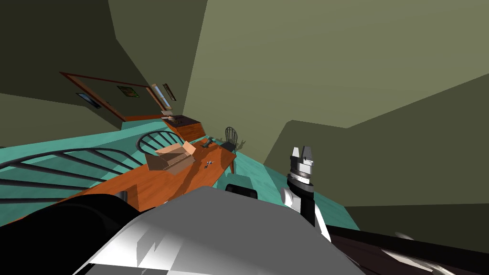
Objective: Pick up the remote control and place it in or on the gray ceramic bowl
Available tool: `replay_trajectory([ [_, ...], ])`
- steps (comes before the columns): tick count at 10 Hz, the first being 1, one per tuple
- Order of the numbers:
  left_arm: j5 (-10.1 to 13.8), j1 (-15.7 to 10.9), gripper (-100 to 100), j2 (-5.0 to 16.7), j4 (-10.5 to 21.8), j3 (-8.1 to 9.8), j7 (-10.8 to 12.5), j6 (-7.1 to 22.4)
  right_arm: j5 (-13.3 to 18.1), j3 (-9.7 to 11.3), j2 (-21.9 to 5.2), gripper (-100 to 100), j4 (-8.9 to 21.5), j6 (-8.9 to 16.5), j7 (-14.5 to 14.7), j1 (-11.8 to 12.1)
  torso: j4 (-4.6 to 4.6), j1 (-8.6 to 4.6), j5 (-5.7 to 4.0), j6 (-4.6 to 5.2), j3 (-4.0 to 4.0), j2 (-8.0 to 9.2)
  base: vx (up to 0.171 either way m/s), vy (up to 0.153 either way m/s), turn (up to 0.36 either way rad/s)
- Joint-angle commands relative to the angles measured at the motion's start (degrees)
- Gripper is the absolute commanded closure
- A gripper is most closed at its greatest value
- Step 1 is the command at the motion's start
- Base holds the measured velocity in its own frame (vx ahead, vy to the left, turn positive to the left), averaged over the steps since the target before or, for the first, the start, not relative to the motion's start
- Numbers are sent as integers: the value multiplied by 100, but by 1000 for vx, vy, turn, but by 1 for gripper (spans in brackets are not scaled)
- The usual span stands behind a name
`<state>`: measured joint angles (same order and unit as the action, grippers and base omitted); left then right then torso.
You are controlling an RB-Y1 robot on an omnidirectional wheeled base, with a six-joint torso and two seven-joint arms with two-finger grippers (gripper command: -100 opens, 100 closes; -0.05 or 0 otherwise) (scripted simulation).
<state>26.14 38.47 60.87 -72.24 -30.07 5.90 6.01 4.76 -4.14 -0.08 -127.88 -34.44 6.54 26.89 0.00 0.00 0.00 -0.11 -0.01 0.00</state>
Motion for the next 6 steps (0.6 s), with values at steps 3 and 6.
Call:
replay_trajectory([
  [3, -35, -71, 100, -112, 125, -31, -23, -16, 0, 0, 0, 0, 0, 0, 0, 0, 0, -7, -2, 0, 1, 1, -1, 30, -6],
  [6, -34, -66, 100, -111, 127, -33, -21, -12, 0, 0, 1, 0, 0, 0, 0, 0, 2, -20, -5, 3, 2, 1, 0, 0, 0],
])
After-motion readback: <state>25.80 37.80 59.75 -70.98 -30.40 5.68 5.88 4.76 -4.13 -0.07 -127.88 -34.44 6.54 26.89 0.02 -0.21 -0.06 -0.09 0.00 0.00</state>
